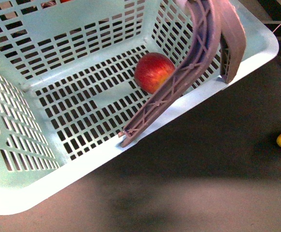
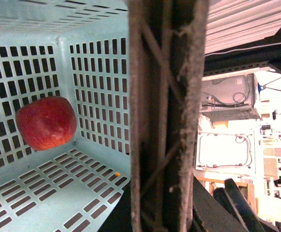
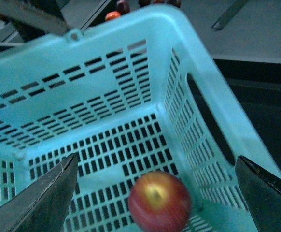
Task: Pick apple with right arm and hold basket with left
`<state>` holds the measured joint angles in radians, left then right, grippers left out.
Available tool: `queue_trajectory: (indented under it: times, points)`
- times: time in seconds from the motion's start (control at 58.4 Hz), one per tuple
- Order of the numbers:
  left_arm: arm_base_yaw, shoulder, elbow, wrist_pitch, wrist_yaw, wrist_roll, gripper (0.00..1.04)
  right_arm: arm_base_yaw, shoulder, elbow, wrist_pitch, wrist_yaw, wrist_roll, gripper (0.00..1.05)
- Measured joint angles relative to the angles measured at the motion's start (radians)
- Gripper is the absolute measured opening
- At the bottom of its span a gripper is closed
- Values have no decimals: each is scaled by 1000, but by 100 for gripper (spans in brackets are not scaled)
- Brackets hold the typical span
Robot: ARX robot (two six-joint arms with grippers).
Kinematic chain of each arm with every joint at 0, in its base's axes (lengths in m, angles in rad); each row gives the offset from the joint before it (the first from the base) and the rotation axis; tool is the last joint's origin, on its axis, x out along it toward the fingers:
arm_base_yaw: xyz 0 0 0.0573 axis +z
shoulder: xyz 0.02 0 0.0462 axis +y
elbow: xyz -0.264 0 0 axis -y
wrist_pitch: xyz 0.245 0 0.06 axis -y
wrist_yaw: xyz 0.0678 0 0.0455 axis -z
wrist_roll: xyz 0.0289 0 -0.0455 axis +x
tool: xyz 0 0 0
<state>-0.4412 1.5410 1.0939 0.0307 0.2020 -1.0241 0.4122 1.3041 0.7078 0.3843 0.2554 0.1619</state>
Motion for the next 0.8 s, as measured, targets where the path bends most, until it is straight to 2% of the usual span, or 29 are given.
queue_trajectory:
  times: [0.086, 0.223, 0.291, 0.377, 0.736, 0.77, 0.805]
  points:
    - [3, 0, 0, 0, -14, 4, 7, -36, -110, -50, -40, 90, -5, 96]
    - [3, 0, 0, 0, -3, 2, 7, -48, -171, -76, -20, 103, -22, 93]
    - [-3, 0, 0, 0, 8, 0, 7, -67, -190, -151, 137, 69, -86, 82]
    - [-3, 0, 0, 0, 11, -7, 7, -105, -234, -247, 219, 37, -121, 68]
    - [0, 0, 0, 1, 1, 0, 7, -240, -446, -491, 248, -92, -154, 6]
    - [0, 0, 0, 1, 0, 0, 7, -248, -462, -504, 246, -100, -158, 2]
    - [0, 0, 0, 1, 0, 0, 7, -257, -479, -515, 242, -107, -156, 2]
